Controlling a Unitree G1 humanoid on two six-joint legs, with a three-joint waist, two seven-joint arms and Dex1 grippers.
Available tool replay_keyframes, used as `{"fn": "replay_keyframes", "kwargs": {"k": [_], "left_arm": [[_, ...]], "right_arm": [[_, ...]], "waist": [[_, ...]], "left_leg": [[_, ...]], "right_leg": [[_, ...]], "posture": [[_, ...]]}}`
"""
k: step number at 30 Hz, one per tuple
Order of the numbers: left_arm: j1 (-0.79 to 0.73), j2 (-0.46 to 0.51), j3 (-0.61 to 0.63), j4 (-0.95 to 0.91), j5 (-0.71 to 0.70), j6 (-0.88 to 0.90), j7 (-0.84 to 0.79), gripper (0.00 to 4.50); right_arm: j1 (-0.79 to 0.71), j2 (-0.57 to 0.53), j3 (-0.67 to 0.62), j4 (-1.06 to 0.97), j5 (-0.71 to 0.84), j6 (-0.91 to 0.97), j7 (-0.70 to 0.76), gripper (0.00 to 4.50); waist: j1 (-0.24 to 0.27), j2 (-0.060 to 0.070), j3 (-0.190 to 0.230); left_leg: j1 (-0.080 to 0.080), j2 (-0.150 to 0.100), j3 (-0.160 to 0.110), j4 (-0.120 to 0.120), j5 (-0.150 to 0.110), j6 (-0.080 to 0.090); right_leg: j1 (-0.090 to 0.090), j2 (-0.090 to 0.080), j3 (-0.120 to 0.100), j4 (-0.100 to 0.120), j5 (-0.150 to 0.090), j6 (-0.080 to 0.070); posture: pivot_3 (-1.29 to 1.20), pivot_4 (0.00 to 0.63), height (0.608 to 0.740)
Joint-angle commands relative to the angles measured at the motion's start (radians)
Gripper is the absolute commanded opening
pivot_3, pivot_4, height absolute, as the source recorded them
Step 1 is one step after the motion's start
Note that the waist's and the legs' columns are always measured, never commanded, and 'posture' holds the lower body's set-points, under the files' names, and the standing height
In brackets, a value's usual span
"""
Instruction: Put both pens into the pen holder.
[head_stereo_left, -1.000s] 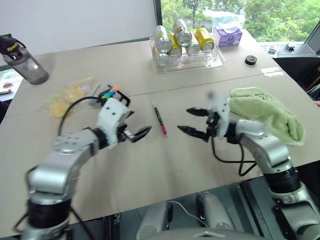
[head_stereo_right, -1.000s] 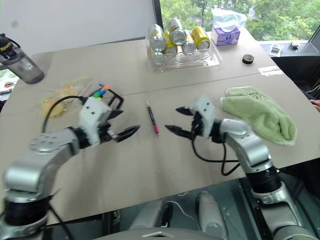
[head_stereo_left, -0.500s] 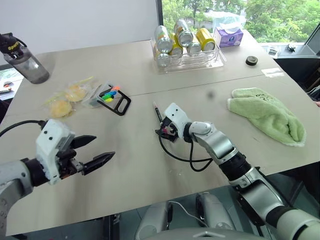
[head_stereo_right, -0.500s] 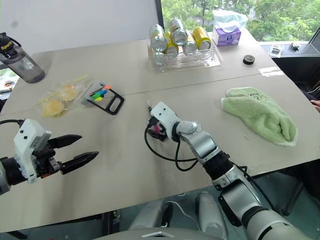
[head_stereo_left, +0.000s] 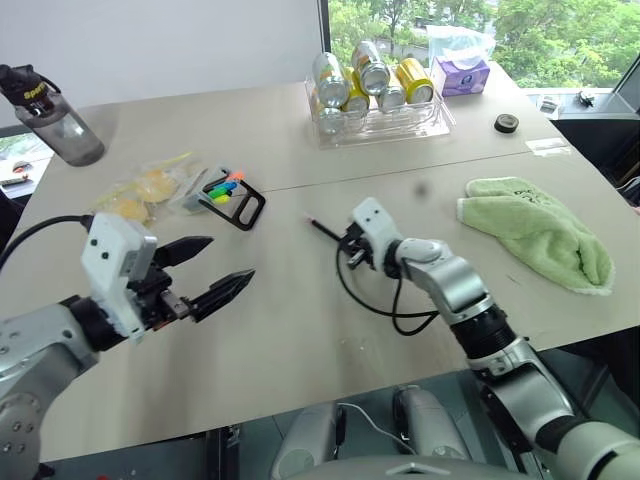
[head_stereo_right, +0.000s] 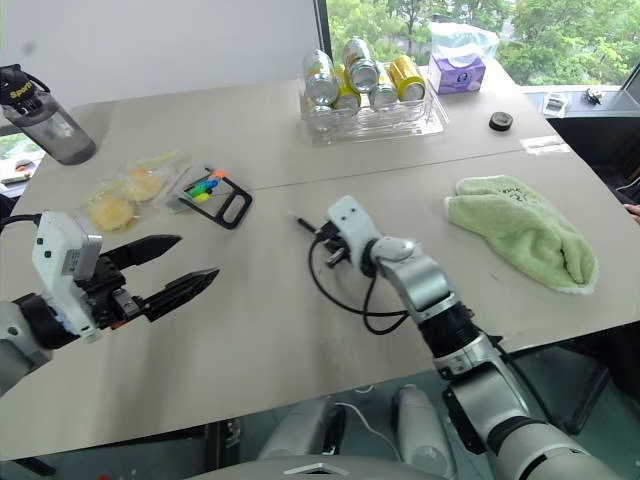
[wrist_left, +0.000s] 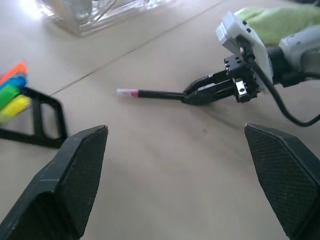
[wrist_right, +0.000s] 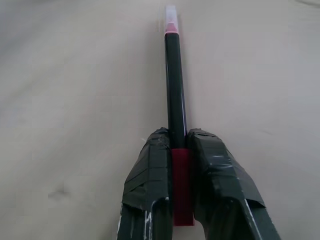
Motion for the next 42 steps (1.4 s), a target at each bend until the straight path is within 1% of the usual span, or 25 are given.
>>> {"fn": "replay_keyframes", "kwargs": {"k": [1,4,5,7,10,15,18,22,25,26,27,28,29,30,31,32,33,34,37,38,40,41,42], "left_arm": [[-0.093,-0.141,-0.113,0.05,-0.037,-0.052,0.148,4.5],[-0.178,-0.307,-0.166,0.141,-0.054,-0.08,0.29,4.5],[-0.202,-0.358,-0.182,0.167,-0.078,-0.088,0.318,4.5],[-0.238,-0.425,-0.202,0.198,-0.132,-0.096,0.358,4.5],[-0.289,-0.474,-0.219,0.232,-0.209,-0.114,0.395,4.5],[-0.331,-0.467,-0.266,0.238,-0.285,-0.118,0.422,4.5],[-0.337,-0.461,-0.282,0.231,-0.338,-0.13,0.433,3.66],[-0.315,-0.436,-0.3,0.216,-0.375,-0.147,0.437,1.67],[-0.315,-0.426,-0.3,0.202,-0.415,-0.162,0.441,0.61],[-0.314,-0.421,-0.301,0.2,-0.426,-0.169,0.445,0.16],[-0.312,-0.414,-0.304,0.197,-0.434,-0.176,0.45,0.02],[-0.313,-0.406,-0.307,0.198,-0.431,-0.184,0.452,0.02],[-0.313,-0.399,-0.311,0.198,-0.428,-0.192,0.453,0.02],[-0.314,-0.391,-0.315,0.196,-0.42,-0.201,0.452,0.02],[-0.319,-0.382,-0.322,0.194,-0.402,-0.214,0.449,0.02],[-0.327,-0.37,-0.333,0.191,-0.361,-0.234,0.439,0.02],[-0.339,-0.354,-0.352,0.195,-0.28,-0.274,0.43,0.02],[-0.353,-0.335,-0.369,0.204,-0.201,-0.314,0.423,0.02],[-0.382,-0.302,-0.406,0.218,-0.054,-0.4,0.4,0.02],[-0.4,-0.259,-0.443,0.231,0.05,-0.434,0.396,0.02],[-0.437,-0.113,-0.565,0.246,0.286,-0.471,0.366,0.02],[-0.46,-0.052,-0.616,0.256,0.377,-0.486,0.349,0.02],[-0.498,-0.012,-0.644,0.273,0.445,-0.493,0.357,0.02]], "right_arm": [[0.026,-0.011,-0.073,-0.172,0.126,-0.058,0.103,0.0],[0.072,-0.013,-0.099,-0.272,0.205,-0.124,0.171,0.0],[0.09,-0.022,-0.091,-0.299,0.225,-0.171,0.216,0.0],[0.117,-0.041,-0.071,-0.334,0.237,-0.214,0.254,0.0],[0.137,-0.045,-0.059,-0.362,0.261,-0.218,0.263,0.0],[0.15,-0.052,-0.064,-0.398,0.315,-0.197,0.274,0.0],[0.157,-0.071,-0.055,-0.398,0.313,-0.203,0.273,0.0],[0.156,-0.078,-0.053,-0.39,0.314,-0.208,0.258,0.0],[0.147,-0.072,-0.056,-0.372,0.306,-0.214,0.241,0.0],[0.142,-0.069,-0.06,-0.362,0.306,-0.211,0.233,0.0],[0.136,-0.067,-0.065,-0.353,0.311,-0.201,0.227,0.0],[0.127,-0.067,-0.07,-0.34,0.311,-0.195,0.222,0.0],[0.121,-0.068,-0.074,-0.332,0.311,-0.191,0.217,1.04],[0.119,-0.071,-0.076,-0.331,0.311,-0.186,0.212,1.34],[0.119,-0.077,-0.077,-0.332,0.309,-0.183,0.208,1.88],[0.121,-0.087,-0.078,-0.331,0.301,-0.186,0.203,2.28],[0.129,-0.114,-0.097,-0.335,0.314,-0.179,0.219,2.42],[0.135,-0.141,-0.121,-0.333,0.325,-0.181,0.237,2.42],[0.139,-0.201,-0.177,-0.325,0.357,-0.182,0.273,2.42],[0.143,-0.24,-0.202,-0.33,0.383,-0.168,0.302,2.42],[0.152,-0.325,-0.236,-0.351,0.443,-0.122,0.379,2.42],[0.155,-0.357,-0.249,-0.357,0.461,-0.118,0.408,2.42],[0.147,-0.38,-0.271,-0.354,0.484,-0.111,0.422,2.42]], "waist": [[-0.003,-0.001,0.0],[-0.012,-0.001,-0.001],[-0.013,-0.002,-0.001],[-0.017,-0.002,-0.001],[-0.018,-0.002,-0.001],[-0.02,-0.002,-0.001],[-0.019,-0.002,-0.001],[-0.019,-0.002,-0.001],[-0.018,-0.002,-0.001],[-0.017,-0.002,-0.001],[-0.015,-0.002,-0.001],[-0.014,-0.002,-0.001],[-0.014,-0.002,-0.001],[-0.013,-0.002,-0.001],[-0.013,-0.002,-0.001],[-0.01,-0.002,-0.001],[-0.009,-0.002,-0.001],[-0.008,-0.002,-0.001],[0.007,-0.002,-0.001],[0.008,-0.002,-0.001],[0.007,-0.003,-0.001],[0.006,-0.003,-0.001],[0.005,-0.002,0.0]], "left_leg": [[-0.001,0.0,-0.001,0.0,0.0,0.0],[-0.001,0.001,0.0,0.0,0.0,0.0],[0.0,0.001,0.0,0.0,0.0,0.0],[-0.001,0.001,0.0,0.001,0.0,0.0],[-0.001,0.001,0.0,0.002,0.0,0.0],[0.0,0.001,0.0,0.002,0.0,0.0],[0.0,0.0,0.0,0.002,0.0,0.0],[0.0,0.0,0.0,0.002,0.0,0.0],[0.0,0.001,0.0,0.002,0.0,0.0],[0.0,0.001,0.0,0.002,0.0,0.0],[0.0,0.0,0.0,0.002,0.0,0.0],[0.0,0.0,0.0,0.002,0.0,0.0],[0.0,0.0,0.0,0.002,0.0,0.0],[0.0,0.0,0.0,0.002,0.0,0.0],[0.0,0.0,0.0,0.002,0.0,0.0],[0.0,0.0,0.0,0.002,0.0,0.0],[0.0,0.0,0.0,0.002,0.0,0.0],[0.0,0.0,0.001,0.002,0.0,0.0],[-0.001,0.0,0.001,0.002,0.0,0.0],[-0.001,0.0,0.001,0.002,0.0,0.0],[-0.001,0.0,0.001,0.001,0.0,0.0],[-0.001,0.0,0.0,0.001,0.0,0.0],[-0.002,0.0,0.0,0.0,0.0,0.0]], "right_leg": [[0.0,0.0,-0.001,0.0,0.0,0.0],[-0.001,0.001,0.0,0.001,0.0,0.0],[0.0,0.001,0.0,0.001,0.0,0.0],[0.0,0.001,0.0,0.0,0.0,0.0],[0.0,0.0,0.0,0.001,0.0,0.0],[0.0,0.001,0.001,0.002,0.0,0.0],[0.0,0.001,0.001,0.002,0.0,0.0],[-0.001,0.001,0.001,0.002,0.0,0.0],[-0.001,0.001,0.001,0.002,0.0,0.0],[-0.001,0.001,0.001,0.002,0.0,0.0],[0.0,0.001,0.001,0.002,0.0,0.0],[0.0,0.001,0.001,0.002,0.0,0.0],[0.0,0.001,0.001,0.002,0.0,0.0],[0.0,0.001,0.001,0.002,0.0,0.0],[0.0,0.001,0.001,0.002,0.0,0.0],[0.0,0.001,0.001,0.002,0.0,0.0],[-0.001,0.001,0.001,0.002,0.0,0.0],[-0.001,0.001,0.001,0.001,0.0,0.0],[0.0,0.001,0.001,0.001,0.0,0.0],[0.0,0.0,0.001,0.0,0.0,0.0],[0.0,0.001,0.001,-0.001,0.0,0.0],[0.0,0.001,0.0,-0.001,0.0,0.0],[0.0,0.001,0.0,-0.001,0.0,0.0]], "posture": [[0.0,0.15,0.739],[0.0,0.15,0.739],[0.0,0.15,0.739],[0.0,0.15,0.739],[0.0,0.15,0.739],[0.0,0.15,0.739],[0.0,0.15,0.739],[0.0,0.15,0.739],[0.0,0.15,0.739],[0.0,0.15,0.739],[0.0,0.15,0.739],[0.0,0.15,0.739],[0.0,0.15,0.739],[0.0,0.15,0.739],[0.0,0.15,0.739],[0.0,0.15,0.739],[0.0,0.15,0.739],[0.0,0.15,0.739],[0.0,0.15,0.739],[0.0,0.15,0.739],[0.0,0.15,0.739],[0.0,0.15,0.739],[0.0,0.15,0.739]]}}
